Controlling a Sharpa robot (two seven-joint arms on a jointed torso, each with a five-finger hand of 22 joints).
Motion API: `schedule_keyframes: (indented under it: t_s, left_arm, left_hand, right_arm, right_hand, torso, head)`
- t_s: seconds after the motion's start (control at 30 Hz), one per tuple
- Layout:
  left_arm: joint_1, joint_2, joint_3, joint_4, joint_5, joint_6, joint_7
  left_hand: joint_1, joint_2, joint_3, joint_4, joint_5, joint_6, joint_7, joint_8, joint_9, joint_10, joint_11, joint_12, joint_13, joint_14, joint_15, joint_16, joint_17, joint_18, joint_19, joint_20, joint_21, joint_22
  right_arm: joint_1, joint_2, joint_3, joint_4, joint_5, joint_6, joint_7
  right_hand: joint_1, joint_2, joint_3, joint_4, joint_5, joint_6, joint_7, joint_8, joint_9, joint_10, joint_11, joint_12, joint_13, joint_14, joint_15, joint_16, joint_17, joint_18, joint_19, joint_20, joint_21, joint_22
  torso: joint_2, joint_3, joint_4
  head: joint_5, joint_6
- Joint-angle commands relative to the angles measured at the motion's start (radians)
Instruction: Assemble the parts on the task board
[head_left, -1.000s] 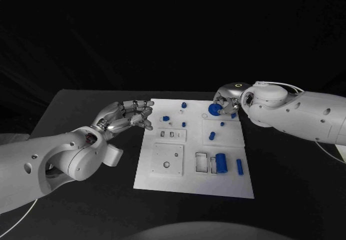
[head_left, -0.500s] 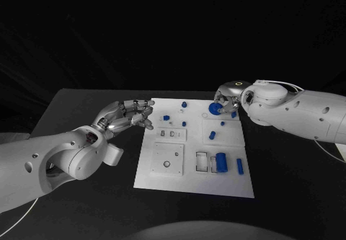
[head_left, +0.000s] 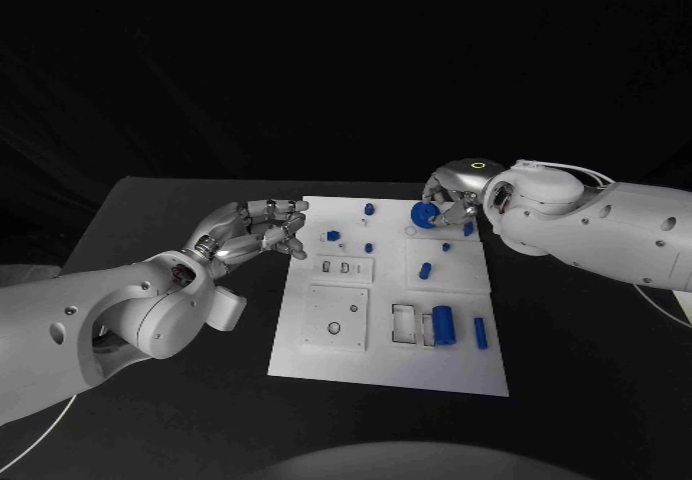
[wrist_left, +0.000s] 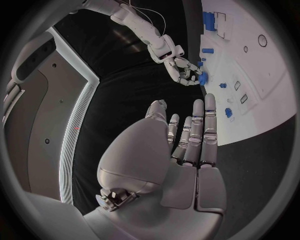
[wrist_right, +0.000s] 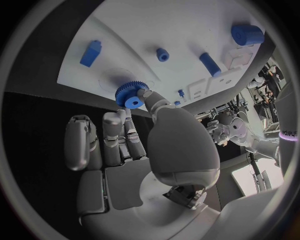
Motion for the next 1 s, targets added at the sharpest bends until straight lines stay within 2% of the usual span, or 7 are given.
schedule_keyframes:
  t_s: [0.03, 0.2, 0.23, 0.33, 0.63, 0.83, 1.0]
  left_arm:
    - [0.000, 0.002, 0.001, 0.001, -0.004, 0.018, 0.003]
    - [0.000, 0.003, 0.001, 0.000, -0.004, 0.017, 0.002]
    - [0.000, 0.004, 0.001, 0.000, -0.004, 0.017, 0.002]
    - [0.000, 0.005, 0.001, 0.000, -0.004, 0.017, 0.002]
    - [0.000, 0.013, 0.001, -0.007, -0.005, 0.019, 0.002]
    - [-0.001, 0.016, 0.000, -0.008, -0.005, 0.020, 0.001]
    - [-0.001, 0.013, 0.000, -0.007, -0.005, 0.018, 0.002]
  left_hand:
    - [0.006, 0.005, 0.000, 0.000, 0.004, 0.002, 0.004, 0.006, 0.001, -0.004, 0.003, 0.006, -0.001, -0.009, 0.000, 0.004, -0.001, 0.006, -0.007, 0.001, -0.005, -0.001]
    - [0.006, 0.005, 0.000, 0.000, 0.004, 0.002, 0.004, 0.006, 0.001, -0.004, 0.003, 0.006, -0.001, -0.009, 0.000, 0.004, -0.001, 0.006, -0.007, 0.001, -0.005, -0.001]
    - [0.006, 0.005, 0.000, 0.000, 0.004, 0.002, 0.004, 0.006, 0.001, -0.004, 0.003, 0.006, -0.001, -0.009, 0.000, 0.004, -0.001, 0.006, -0.007, 0.001, -0.005, -0.001]
    - [0.006, 0.005, 0.000, 0.000, 0.004, 0.002, 0.004, 0.006, 0.001, -0.004, 0.003, 0.006, -0.001, -0.009, 0.000, 0.004, -0.001, 0.006, -0.007, 0.001, -0.005, -0.001]
    - [0.006, 0.005, 0.000, 0.000, 0.004, 0.002, 0.004, 0.006, 0.001, -0.004, 0.003, 0.006, -0.001, -0.009, 0.000, 0.004, -0.001, 0.006, -0.007, 0.001, -0.005, -0.001]
    - [0.006, 0.005, 0.000, 0.000, 0.004, 0.002, 0.004, 0.006, 0.001, -0.004, 0.003, 0.006, -0.001, -0.009, 0.000, 0.004, -0.001, 0.006, -0.007, 0.001, -0.005, -0.001]
    - [0.006, 0.005, 0.000, 0.000, 0.004, 0.002, 0.004, 0.006, 0.001, -0.004, 0.003, 0.006, -0.001, -0.009, 0.000, 0.004, -0.001, 0.006, -0.007, 0.001, -0.005, -0.001]
  right_arm:
    - [0.011, -0.005, 0.001, 0.027, 0.012, -0.043, 0.022]
    - [0.021, 0.006, 0.001, 0.048, 0.024, -0.033, 0.026]
    - [0.022, 0.011, 0.001, 0.049, 0.026, -0.028, 0.026]
    - [0.024, 0.029, 0.002, 0.046, 0.031, -0.018, 0.026]
    - [0.025, 0.120, 0.003, -0.009, 0.052, 0.005, 0.035]
    - [0.021, 0.179, 0.004, -0.049, 0.056, 0.022, 0.038]
    - [0.015, 0.218, 0.004, -0.084, 0.051, 0.034, 0.036]
  right_hand:
    - [0.001, 0.008, 0.005, 0.001, 0.003, 0.028, -0.019, 0.003, 0.041, 0.007, -0.002, 0.004, -0.001, 0.007, 0.000, 0.004, 0.002, -0.002, 0.006, 0.001, 0.004, 0.164]
    - [0.001, 0.008, 0.006, 0.001, 0.004, 0.028, -0.019, 0.004, 0.042, 0.009, -0.003, 0.004, -0.001, 0.009, 0.000, 0.006, 0.004, -0.002, 0.007, 0.001, 0.005, 0.165]
    - [0.001, 0.008, 0.006, 0.002, 0.005, 0.027, -0.018, 0.003, 0.042, 0.010, -0.003, 0.004, -0.001, 0.009, 0.000, 0.005, 0.003, -0.002, 0.007, 0.001, 0.004, 0.165]
    - [0.000, 0.008, 0.007, 0.003, 0.005, 0.025, -0.018, 0.002, 0.043, 0.011, -0.003, 0.003, -0.002, 0.008, 0.000, 0.004, 0.000, -0.001, 0.005, 0.001, 0.003, 0.164]
    - [0.000, 0.009, 0.009, 0.003, 0.008, 0.020, -0.016, -0.001, 0.044, 0.011, -0.003, 0.000, -0.003, 0.008, 0.000, 0.003, -0.001, -0.001, 0.004, 0.000, 0.001, 0.164]
    - [0.001, 0.010, 0.011, 0.002, 0.009, 0.019, -0.016, -0.002, 0.044, 0.011, -0.003, -0.001, -0.004, 0.008, 0.000, 0.003, -0.002, -0.001, 0.003, 0.000, 0.000, 0.164]
    - [0.005, 0.010, 0.016, 0.000, 0.012, 0.015, -0.014, -0.005, 0.046, 0.008, -0.002, -0.008, -0.007, 0.002, 0.000, -0.002, -0.011, 0.001, -0.002, 0.001, -0.007, 0.162]
  torso:
    - [0.001, 0.0002, 0.0011]
    - [0.001, -0.0008, 0.0008]
    - [0.001, 0.0006, 0.0024]
    - [0.000, 0.0008, 0.0028]
    - [0.001, -0.0001, 0.0041]
    - [0.001, 0.0015, 0.0038]
    - [0.001, 0.0002, 0.0023]
  head:
    - [-0.004, 0.000]
    - [-0.004, -0.001]
    - [-0.004, -0.002]
    - [-0.003, -0.005]
    - [-0.008, -0.005]
    - [-0.006, -0.005]
    - [-0.005, -0.002]
